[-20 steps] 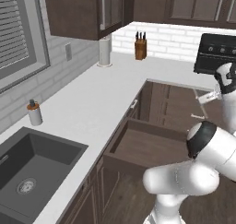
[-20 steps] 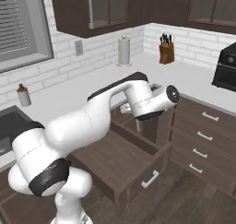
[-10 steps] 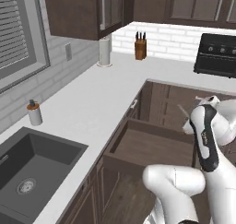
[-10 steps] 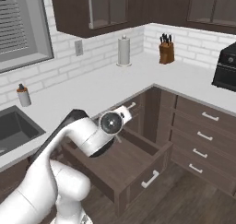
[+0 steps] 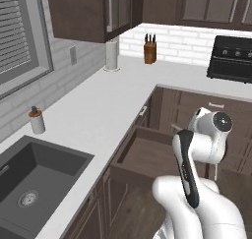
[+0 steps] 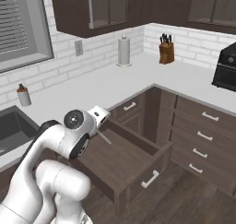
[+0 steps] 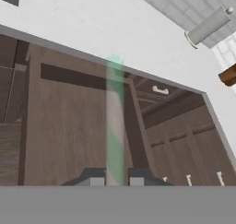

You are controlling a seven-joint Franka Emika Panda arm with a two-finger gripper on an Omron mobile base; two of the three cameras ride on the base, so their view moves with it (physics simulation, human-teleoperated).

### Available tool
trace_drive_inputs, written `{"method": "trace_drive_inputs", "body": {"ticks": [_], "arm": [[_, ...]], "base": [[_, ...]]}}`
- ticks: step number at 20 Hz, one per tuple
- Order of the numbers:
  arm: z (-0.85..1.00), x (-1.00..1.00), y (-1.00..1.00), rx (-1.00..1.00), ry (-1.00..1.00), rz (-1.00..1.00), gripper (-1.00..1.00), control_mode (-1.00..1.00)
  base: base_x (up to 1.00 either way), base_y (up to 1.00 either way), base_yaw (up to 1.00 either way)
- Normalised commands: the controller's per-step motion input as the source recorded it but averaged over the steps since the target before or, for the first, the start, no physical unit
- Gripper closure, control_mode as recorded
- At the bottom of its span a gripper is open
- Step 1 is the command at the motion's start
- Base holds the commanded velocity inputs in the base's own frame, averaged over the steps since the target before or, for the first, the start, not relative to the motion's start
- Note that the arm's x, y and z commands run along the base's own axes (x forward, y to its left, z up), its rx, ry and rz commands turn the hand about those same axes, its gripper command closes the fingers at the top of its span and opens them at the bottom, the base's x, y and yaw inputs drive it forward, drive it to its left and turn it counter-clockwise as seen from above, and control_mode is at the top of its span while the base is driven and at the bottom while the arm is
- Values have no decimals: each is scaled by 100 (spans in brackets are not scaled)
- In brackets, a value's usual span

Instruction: Take a straw from the drawer in front and place it inside the glass cup on the dining counter.

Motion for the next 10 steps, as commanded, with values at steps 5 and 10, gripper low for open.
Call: {"method": "trace_drive_inputs", "body": {"ticks": [5,10], "arm": [[-24,-1,-6,0,-8,0,100,-100],[-22,-2,0,-1,-5,0,100,-100]], "base": [[0,0,0],[0,0,0]]}}
